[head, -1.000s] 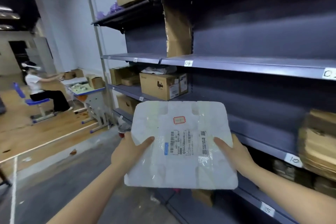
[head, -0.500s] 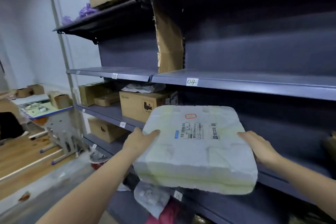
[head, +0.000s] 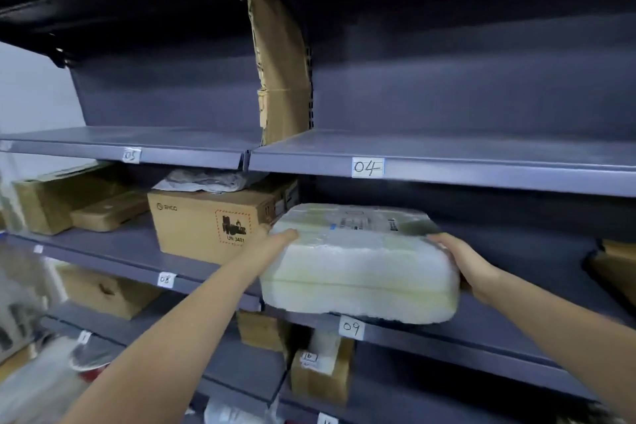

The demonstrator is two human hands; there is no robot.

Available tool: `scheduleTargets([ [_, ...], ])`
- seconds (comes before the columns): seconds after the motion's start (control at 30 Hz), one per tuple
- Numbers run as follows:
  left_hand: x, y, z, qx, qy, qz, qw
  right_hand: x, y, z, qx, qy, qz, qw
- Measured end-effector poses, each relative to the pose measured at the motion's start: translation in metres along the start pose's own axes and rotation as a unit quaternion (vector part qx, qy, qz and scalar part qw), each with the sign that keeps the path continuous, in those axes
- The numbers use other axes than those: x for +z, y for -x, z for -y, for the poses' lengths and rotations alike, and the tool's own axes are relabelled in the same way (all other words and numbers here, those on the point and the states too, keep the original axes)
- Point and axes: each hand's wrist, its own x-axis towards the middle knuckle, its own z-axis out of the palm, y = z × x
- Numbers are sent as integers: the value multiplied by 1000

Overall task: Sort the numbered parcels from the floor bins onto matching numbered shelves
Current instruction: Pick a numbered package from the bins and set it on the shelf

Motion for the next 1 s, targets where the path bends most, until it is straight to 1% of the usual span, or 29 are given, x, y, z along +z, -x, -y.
scheduleTargets([
  [0.1,-10,-23,6,32,-60,57,996,18,-4,-3,21,12,-31,999],
  [0.17,-14,-35,7,46,-149,88,984,32,-2,-5,32,30,-54,998],
  [0.23,-17,-45,6,67,-243,131,959,41,-6,-11,47,35,-89,994],
  [0.27,-17,-49,5,78,-288,141,944,44,-7,-12,50,43,-106,992],
  [0.37,-14,-62,7,106,-367,146,913,50,-11,-7,43,51,-158,985],
  [0.43,-11,-68,7,133,-389,140,901,53,-16,0,39,64,-179,981],
  [0.53,-6,-76,8,149,-395,135,896,56,-29,4,36,99,-205,973],
  [0.67,-4,-83,5,144,-390,143,898,56,-42,8,31,151,-192,969],
  [0.8,-2,-89,7,143,-393,151,896,53,-45,8,33,169,-182,968],
  [0.9,-2,-90,7,139,-407,145,891,55,-44,8,32,209,-187,959],
  [1.0,-3,-86,0,152,-427,134,881,54,-35,13,27,235,-211,948],
])
